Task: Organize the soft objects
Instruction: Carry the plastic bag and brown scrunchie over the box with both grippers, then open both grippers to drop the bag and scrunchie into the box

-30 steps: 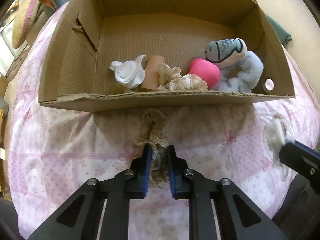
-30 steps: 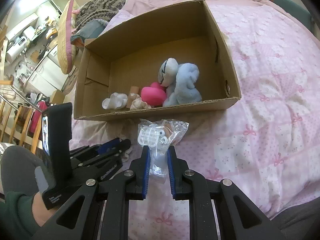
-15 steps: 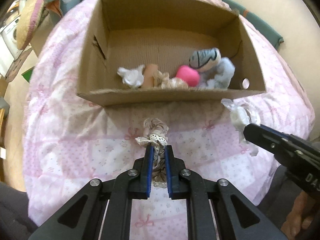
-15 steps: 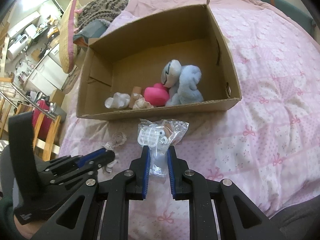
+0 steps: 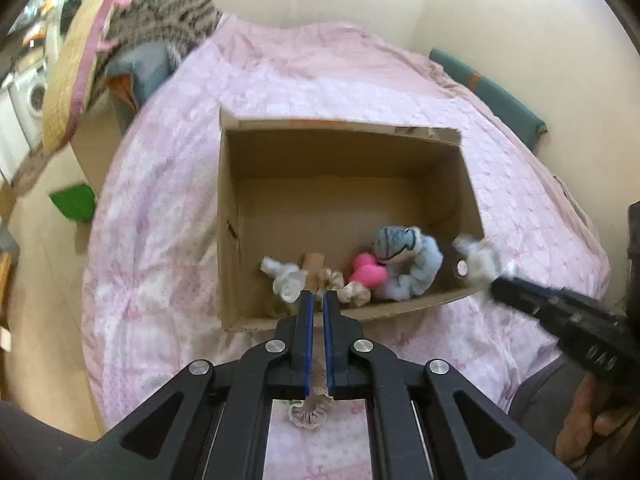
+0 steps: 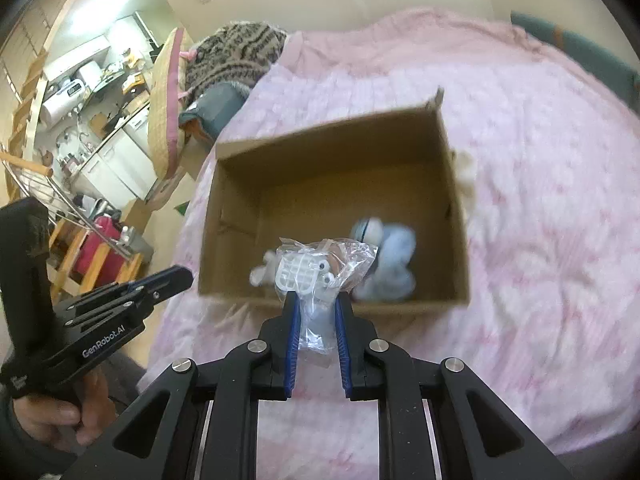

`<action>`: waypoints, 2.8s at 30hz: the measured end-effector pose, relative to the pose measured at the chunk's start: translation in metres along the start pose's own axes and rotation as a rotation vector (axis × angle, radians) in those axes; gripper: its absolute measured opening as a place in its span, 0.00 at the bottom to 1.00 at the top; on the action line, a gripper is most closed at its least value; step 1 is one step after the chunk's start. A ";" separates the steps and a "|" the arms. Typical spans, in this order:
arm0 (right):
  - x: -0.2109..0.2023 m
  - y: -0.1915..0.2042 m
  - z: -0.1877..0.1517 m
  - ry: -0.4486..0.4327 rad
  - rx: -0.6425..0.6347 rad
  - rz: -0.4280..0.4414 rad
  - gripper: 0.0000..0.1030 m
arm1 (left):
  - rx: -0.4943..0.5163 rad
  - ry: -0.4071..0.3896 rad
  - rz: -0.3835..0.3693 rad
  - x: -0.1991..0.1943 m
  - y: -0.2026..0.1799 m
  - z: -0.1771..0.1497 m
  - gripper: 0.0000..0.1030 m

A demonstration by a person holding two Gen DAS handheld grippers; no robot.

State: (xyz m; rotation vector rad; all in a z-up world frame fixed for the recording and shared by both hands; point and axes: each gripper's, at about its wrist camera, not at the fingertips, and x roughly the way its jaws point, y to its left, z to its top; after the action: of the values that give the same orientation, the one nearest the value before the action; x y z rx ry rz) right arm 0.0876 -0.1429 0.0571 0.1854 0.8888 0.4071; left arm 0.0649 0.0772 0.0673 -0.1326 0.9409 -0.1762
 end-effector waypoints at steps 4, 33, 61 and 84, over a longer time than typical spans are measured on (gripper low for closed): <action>0.006 -0.007 0.000 -0.009 0.006 -0.011 0.18 | -0.095 0.230 -0.023 0.049 0.016 -0.030 0.59; 0.022 -0.022 -0.015 0.028 0.039 -0.037 0.18 | -0.046 0.130 0.103 0.022 -0.012 -0.042 0.14; 0.067 -0.037 0.036 -0.062 0.045 -0.023 0.18 | 0.039 -0.134 0.108 0.068 -0.006 0.048 0.14; 0.077 -0.038 0.039 -0.051 0.036 0.006 0.18 | 0.102 -0.145 0.116 0.068 -0.030 0.037 0.77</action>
State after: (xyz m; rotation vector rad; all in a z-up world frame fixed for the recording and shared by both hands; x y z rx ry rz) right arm 0.1711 -0.1454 0.0140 0.2306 0.8455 0.3903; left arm 0.1311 0.0351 0.0411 0.0040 0.7907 -0.1056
